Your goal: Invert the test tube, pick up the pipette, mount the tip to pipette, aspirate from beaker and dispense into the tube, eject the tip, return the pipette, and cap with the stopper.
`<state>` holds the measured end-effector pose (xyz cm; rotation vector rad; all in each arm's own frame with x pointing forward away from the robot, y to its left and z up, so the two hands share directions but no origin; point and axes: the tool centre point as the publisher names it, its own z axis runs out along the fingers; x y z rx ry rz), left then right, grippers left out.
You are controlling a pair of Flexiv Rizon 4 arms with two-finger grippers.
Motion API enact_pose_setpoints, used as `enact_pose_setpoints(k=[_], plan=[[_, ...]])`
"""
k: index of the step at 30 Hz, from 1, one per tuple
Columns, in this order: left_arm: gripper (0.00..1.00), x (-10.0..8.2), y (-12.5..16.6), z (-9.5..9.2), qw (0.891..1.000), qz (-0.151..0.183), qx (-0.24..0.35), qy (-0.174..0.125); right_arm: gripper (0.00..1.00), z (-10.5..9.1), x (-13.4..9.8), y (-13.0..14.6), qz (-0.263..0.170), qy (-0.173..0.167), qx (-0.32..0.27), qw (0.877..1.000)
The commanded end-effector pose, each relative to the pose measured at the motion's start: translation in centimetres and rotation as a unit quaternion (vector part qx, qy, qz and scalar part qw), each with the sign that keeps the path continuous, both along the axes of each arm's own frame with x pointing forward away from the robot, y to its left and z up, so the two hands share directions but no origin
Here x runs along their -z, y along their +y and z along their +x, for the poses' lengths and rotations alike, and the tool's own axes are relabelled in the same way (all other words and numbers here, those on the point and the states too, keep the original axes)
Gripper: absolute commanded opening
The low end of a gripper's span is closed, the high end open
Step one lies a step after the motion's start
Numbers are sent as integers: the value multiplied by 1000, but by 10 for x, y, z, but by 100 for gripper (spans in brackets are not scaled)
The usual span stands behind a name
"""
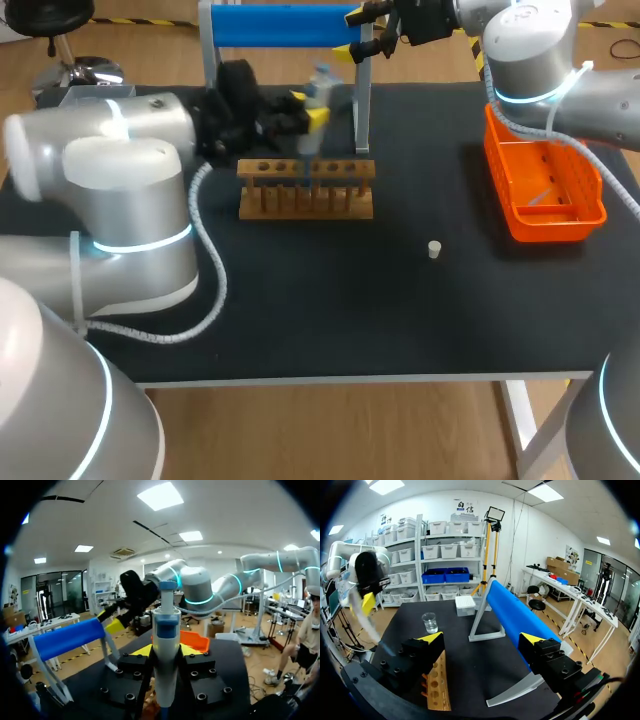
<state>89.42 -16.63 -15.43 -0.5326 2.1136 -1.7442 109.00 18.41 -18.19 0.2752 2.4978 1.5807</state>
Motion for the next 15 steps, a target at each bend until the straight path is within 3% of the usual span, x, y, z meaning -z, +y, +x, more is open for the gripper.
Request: enact_pose_setpoints(k=[1, 15], plan=[[0, -13, 46, -1, 1000, 12, -28, 6, 100, 1, -1, -1, -2, 2, -2, 1000], [0, -16, 129, 62, 990, 58, -127, 25, 100, 1, -1, -1, -2, 2, -2, 1000]])
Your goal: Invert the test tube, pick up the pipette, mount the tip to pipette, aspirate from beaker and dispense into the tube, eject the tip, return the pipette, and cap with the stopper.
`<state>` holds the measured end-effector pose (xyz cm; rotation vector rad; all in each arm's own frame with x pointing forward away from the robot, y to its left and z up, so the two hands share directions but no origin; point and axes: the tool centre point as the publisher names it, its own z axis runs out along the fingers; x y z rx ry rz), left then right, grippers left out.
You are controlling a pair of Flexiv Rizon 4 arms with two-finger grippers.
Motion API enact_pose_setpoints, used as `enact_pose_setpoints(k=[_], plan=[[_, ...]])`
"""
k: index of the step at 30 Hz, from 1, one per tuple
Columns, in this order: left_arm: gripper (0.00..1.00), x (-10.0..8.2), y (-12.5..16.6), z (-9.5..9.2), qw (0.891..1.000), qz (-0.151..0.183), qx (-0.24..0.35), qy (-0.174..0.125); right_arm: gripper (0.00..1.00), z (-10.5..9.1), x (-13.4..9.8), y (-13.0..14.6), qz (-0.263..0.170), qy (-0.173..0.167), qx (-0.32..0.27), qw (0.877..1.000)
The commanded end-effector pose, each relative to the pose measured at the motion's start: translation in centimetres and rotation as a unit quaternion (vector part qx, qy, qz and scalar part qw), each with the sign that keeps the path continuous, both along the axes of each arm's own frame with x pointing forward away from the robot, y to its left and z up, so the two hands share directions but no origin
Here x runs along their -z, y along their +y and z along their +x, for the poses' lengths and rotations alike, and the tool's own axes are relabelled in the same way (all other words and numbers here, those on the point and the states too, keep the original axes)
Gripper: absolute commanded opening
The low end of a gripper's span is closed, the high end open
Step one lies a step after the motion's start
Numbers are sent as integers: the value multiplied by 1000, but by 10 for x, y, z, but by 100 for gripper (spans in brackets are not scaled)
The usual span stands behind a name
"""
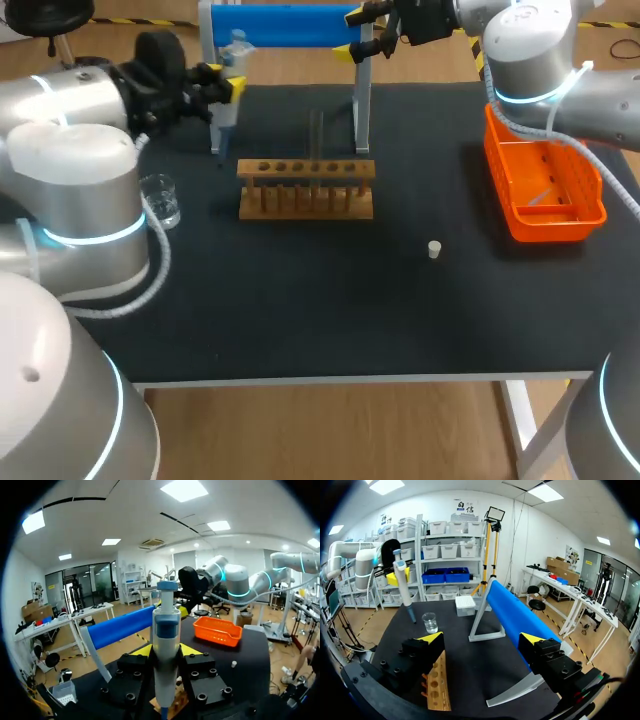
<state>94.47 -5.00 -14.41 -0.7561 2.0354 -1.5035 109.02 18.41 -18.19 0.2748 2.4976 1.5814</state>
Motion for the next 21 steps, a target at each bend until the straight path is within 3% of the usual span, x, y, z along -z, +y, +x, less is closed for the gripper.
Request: enact_pose_setpoints(k=[1, 7, 21], plan=[[0, -5, 17, 16, 1000, 11, -17, 16, 100, 1, -1, -1, -2, 2, -2, 1000], [0, 2, 34, 43, 997, 17, -73, 29, 100, 1, -1, -1, -2, 2, -2, 1000], [0, 6, 31, 98, 988, 30, -145, 45, 100, 1, -1, -1, -2, 2, -2, 1000]])
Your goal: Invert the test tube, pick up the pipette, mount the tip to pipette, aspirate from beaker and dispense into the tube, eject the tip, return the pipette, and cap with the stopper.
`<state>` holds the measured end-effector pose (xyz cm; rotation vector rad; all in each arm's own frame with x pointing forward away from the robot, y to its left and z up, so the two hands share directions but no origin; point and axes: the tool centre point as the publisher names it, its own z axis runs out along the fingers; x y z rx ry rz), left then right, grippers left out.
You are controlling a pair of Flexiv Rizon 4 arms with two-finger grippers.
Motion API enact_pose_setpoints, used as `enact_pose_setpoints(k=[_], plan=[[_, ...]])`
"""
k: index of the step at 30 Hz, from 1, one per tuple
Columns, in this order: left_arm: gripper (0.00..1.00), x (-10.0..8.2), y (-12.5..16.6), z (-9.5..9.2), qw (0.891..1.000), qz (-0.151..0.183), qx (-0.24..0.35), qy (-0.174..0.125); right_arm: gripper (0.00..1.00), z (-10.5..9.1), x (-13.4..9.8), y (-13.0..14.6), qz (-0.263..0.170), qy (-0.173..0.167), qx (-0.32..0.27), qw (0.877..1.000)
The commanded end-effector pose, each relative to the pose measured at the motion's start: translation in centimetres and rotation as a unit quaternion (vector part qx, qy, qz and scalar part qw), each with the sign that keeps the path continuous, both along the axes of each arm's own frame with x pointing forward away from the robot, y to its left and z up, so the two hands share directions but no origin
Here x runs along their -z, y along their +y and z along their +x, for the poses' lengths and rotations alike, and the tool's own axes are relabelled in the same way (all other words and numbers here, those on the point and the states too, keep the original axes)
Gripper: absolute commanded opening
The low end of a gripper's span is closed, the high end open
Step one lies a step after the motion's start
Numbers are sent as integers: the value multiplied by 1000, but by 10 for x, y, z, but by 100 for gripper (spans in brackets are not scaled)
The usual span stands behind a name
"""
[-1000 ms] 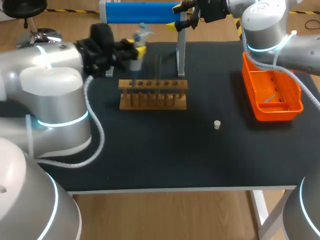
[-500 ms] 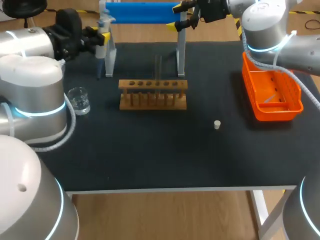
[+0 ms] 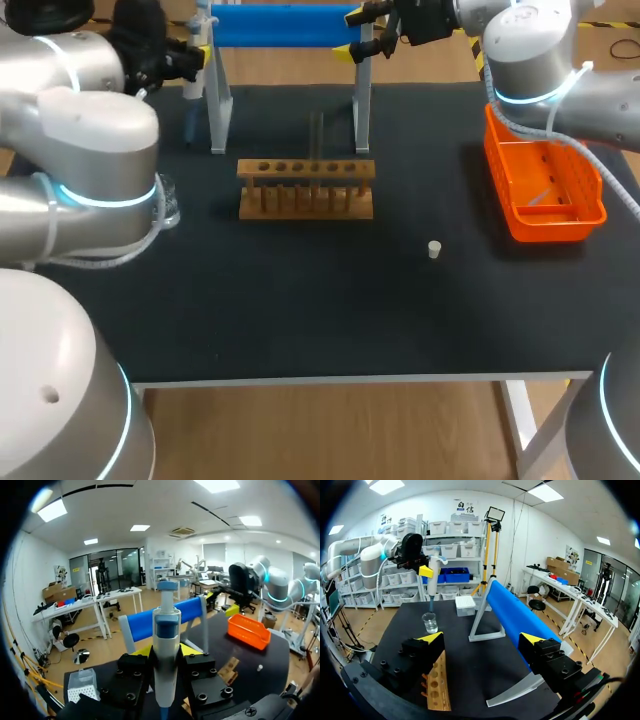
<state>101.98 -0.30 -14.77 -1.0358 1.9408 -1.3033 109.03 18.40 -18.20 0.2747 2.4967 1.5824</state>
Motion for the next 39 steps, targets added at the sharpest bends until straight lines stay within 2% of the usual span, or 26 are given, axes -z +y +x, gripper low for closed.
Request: enact_pose_setpoints(k=[1, 10, 14, 23, 39], plan=[[0, 2, -17, 27, 1000, 11, -23, 3, 100, 1, -1, -1, -2, 2, -2, 1000], [0, 2, -31, 53, 998, 16, -65, 14, 100, 1, -1, -1, -2, 2, -2, 1000], [0, 5, -40, 57, 996, 17, -81, 17, 100, 1, -1, -1, -2, 2, -2, 1000], [0, 10, -41, 80, 993, 12, -112, 23, 100, 1, -1, -1, -2, 2, -2, 1000], [0, 15, -48, 112, 988, 23, -148, 41, 100, 1, -1, -1, -2, 2, -2, 1000]])
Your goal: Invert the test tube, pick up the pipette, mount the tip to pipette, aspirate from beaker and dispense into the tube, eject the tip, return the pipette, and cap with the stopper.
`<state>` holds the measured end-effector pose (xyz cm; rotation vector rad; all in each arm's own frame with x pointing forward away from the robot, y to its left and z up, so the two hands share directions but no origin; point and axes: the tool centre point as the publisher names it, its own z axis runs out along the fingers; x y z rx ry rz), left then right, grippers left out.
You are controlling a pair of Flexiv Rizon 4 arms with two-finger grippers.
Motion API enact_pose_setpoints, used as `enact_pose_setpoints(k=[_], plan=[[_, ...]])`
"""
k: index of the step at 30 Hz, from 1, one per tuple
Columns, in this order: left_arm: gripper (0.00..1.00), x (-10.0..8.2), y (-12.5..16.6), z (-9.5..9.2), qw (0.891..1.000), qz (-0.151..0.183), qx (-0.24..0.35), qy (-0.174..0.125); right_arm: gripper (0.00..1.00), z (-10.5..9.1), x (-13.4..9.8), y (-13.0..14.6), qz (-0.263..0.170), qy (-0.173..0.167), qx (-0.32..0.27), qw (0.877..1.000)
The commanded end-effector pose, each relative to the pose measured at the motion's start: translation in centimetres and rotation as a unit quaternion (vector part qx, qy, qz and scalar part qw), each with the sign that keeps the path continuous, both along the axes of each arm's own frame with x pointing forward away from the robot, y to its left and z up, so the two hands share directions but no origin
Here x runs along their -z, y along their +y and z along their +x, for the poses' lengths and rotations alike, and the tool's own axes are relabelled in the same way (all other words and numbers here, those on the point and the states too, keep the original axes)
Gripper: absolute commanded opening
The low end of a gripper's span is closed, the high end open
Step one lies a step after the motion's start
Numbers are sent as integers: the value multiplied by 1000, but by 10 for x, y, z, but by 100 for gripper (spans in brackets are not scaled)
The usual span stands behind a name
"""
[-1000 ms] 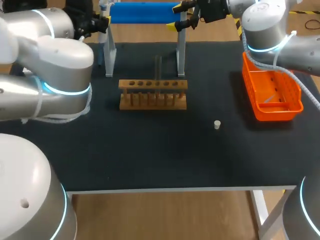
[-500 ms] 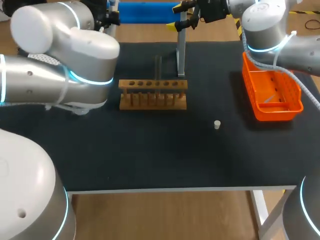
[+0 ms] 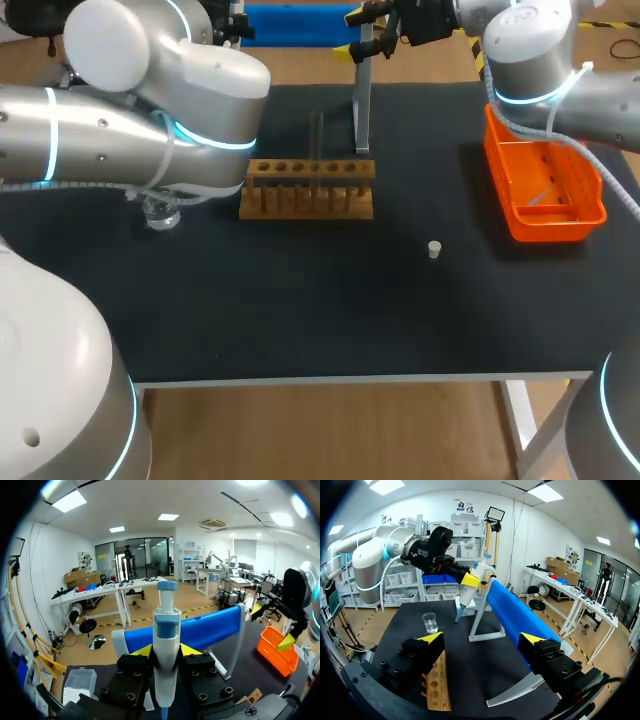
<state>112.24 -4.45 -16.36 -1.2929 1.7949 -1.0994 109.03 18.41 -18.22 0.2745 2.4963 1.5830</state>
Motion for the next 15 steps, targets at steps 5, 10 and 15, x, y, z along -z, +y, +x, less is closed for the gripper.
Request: enact_pose_setpoints(k=[5, 10, 15], plan=[[0, 3, -9, 13, 1000, 10, -14, 11, 100, 1, -1, -1, -3, 2, -2, 1000], [0, 9, -8, 18, 1000, 15, -18, 19, 100, 1, -1, -1, -3, 2, -2, 1000], [0, 14, -5, 21, 999, 17, -22, 27, 100, 1, -1, -1, -3, 2, -2, 1000]])
